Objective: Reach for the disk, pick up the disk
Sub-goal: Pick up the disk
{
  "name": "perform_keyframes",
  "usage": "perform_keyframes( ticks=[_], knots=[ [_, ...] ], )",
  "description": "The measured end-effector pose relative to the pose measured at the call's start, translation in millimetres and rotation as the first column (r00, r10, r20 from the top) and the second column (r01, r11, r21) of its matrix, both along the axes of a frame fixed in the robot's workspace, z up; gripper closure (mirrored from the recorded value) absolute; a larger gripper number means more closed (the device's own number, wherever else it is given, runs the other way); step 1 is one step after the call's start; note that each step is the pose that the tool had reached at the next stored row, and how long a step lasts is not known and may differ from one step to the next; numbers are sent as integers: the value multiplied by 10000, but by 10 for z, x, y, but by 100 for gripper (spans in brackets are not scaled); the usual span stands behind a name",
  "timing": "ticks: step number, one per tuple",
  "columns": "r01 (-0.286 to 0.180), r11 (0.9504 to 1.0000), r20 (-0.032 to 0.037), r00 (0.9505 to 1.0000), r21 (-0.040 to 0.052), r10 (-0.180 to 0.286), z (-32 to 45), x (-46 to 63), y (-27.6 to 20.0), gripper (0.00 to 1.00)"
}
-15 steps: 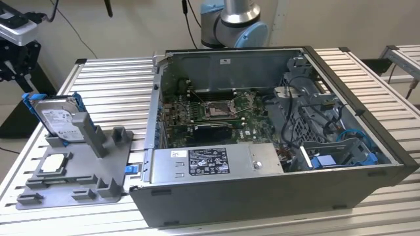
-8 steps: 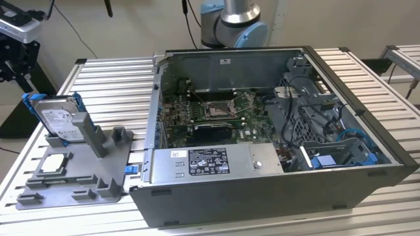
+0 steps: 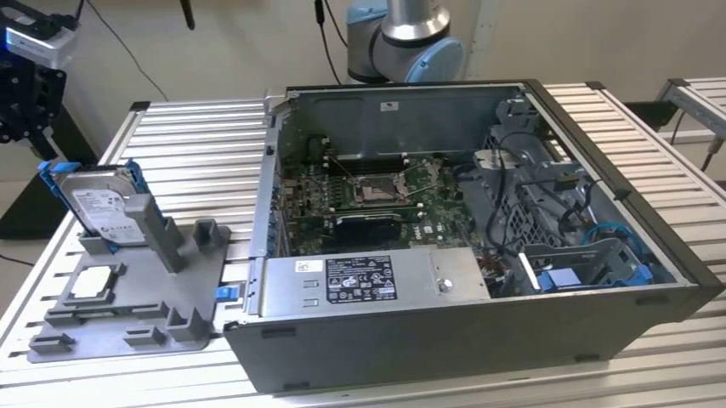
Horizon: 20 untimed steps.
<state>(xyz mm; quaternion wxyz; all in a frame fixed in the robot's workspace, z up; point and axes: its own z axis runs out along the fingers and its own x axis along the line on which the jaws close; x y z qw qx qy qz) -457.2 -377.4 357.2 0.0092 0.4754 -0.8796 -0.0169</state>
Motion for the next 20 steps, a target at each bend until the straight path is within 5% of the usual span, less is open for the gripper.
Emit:
perform_keyframes(
  ticks=[11, 15, 20],
  knots=[
    [-1308, 9914, 3, 9914, 18, 1308, -12, 50, -1, 100],
    [-2011, 9796, 0, 9796, 17, 2011, -15, 51, -1, 100],
    [-2902, 9570, 2, 9570, 18, 2902, -21, 50, 0, 100]
  ],
)
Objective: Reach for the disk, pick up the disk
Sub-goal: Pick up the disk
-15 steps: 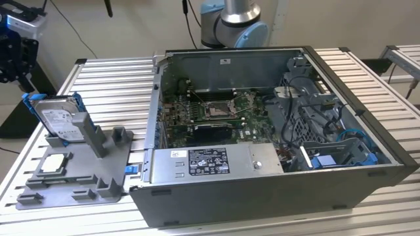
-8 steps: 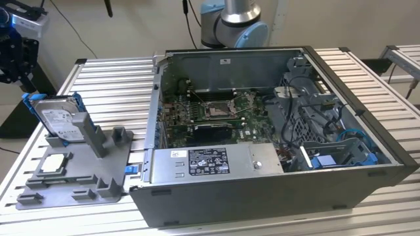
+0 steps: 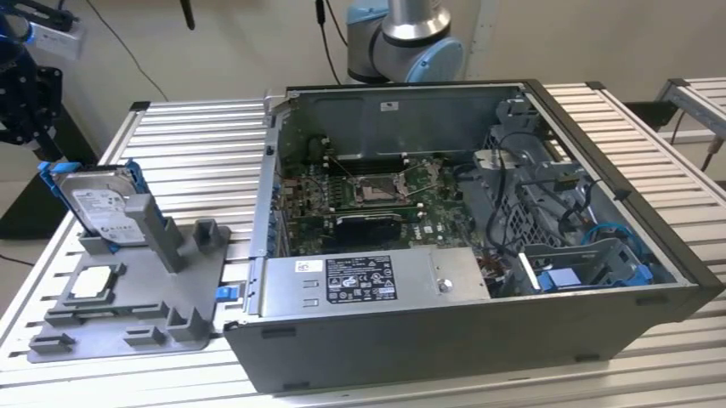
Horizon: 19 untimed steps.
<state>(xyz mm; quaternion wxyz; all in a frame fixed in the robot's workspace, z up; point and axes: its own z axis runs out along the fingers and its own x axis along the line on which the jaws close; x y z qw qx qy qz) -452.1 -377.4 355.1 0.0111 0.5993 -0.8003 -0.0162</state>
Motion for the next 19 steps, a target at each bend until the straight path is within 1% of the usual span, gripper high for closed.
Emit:
perform_keyframes(
  ticks=[3, 7, 10, 15, 18, 19],
  knots=[
    [-534, 9986, 5, 9986, -1, 534, -6, 1, 0, 100],
    [-1182, 9930, 6, 9930, 0, 1182, -12, 0, 0, 100],
    [-1386, 9904, 7, 9903, 0, 1386, -20, 1, 14, 100],
    [-1582, 9874, 11, 9874, 0, 1582, -32, 1, 68, 100],
    [-1719, 9851, 12, 9851, 0, 1719, -34, 4, 77, 100],
    [-1723, 9850, 11, 9850, 0, 1723, -34, 4, 76, 100]
  ],
)
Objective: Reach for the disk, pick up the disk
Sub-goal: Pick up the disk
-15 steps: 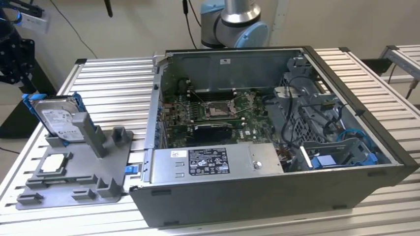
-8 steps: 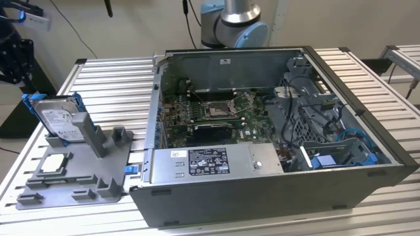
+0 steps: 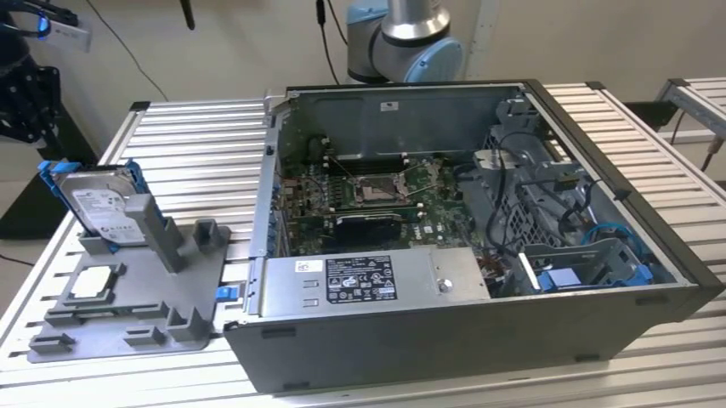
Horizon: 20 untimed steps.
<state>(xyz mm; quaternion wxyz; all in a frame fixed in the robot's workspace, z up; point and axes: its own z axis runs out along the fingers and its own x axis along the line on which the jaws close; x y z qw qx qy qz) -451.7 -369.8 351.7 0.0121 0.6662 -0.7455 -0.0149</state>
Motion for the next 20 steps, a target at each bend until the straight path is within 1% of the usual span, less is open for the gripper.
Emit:
perform_keyframes(
  ticks=[1, 2, 6, 8, 13, 17, 20],
  knots=[
    [0, 10000, 0, 10000, 0, 0, 0, 0, 0, 100],
    [0, 10000, 0, 10000, 0, 0, 0, 1, 1, 0],
    [2, 10000, 7, 10000, 1, -2, -8, 2, 13, 0],
    [-1, 10000, 32, 10000, 1, 1, -27, 2, 27, 0],
    [-142, 9999, 185, 9997, -1, 142, -95, 2, 66, 0],
    [-320, 9995, 310, 9990, -3, 320, -158, -6, 69, 0],
    [-422, 9991, 370, 9984, -5, 422, -205, -23, 69, 0]
  ],
)
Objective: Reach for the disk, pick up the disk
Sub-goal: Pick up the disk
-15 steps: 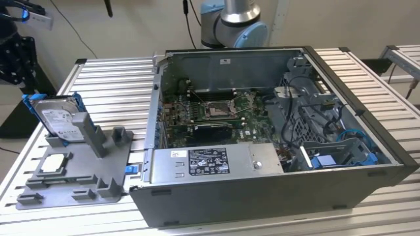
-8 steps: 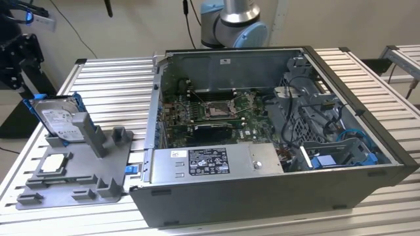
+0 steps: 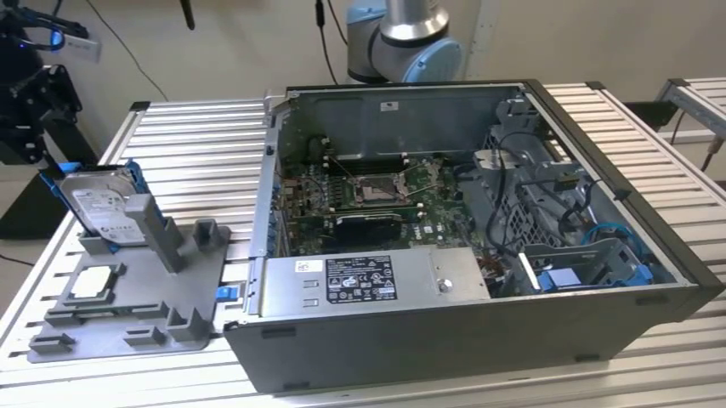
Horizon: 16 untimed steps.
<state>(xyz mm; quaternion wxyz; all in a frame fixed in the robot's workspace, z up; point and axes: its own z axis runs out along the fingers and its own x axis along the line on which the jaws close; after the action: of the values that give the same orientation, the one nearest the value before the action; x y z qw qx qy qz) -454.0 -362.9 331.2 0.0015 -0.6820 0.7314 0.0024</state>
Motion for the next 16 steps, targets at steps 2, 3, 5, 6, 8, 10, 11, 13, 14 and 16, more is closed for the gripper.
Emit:
perform_keyframes(
  ticks=[2, 3, 5, 6, 8, 10, 11, 13, 14, 16],
  knots=[
    [-14, 10000, 21, 10000, 0, 14, -36, -12, -1, 0],
    [-17, 10000, 31, 10000, 0, 17, -54, -16, -1, 0],
    [-19, 10000, 56, 10000, 0, 19, -91, -21, -1, 0],
    [-22, 10000, 65, 10000, 0, 22, -110, -22, -1, 0],
    [-25, 10000, 71, 10000, 1, 25, -145, -22, -1, 0],
    [-24, 10000, 70, 10000, 0, 24, -176, -23, -1, 0],
    [-25, 10000, 72, 10000, 0, 25, -192, -22, -1, 0],
    [-25, 10000, 72, 10000, 0, 25, -225, -22, -1, 0],
    [-25, 10000, 73, 10000, 0, 25, -242, -22, -1, 0],
    [-25, 10000, 71, 10000, 0, 25, -277, -22, -1, 0]
  ],
)
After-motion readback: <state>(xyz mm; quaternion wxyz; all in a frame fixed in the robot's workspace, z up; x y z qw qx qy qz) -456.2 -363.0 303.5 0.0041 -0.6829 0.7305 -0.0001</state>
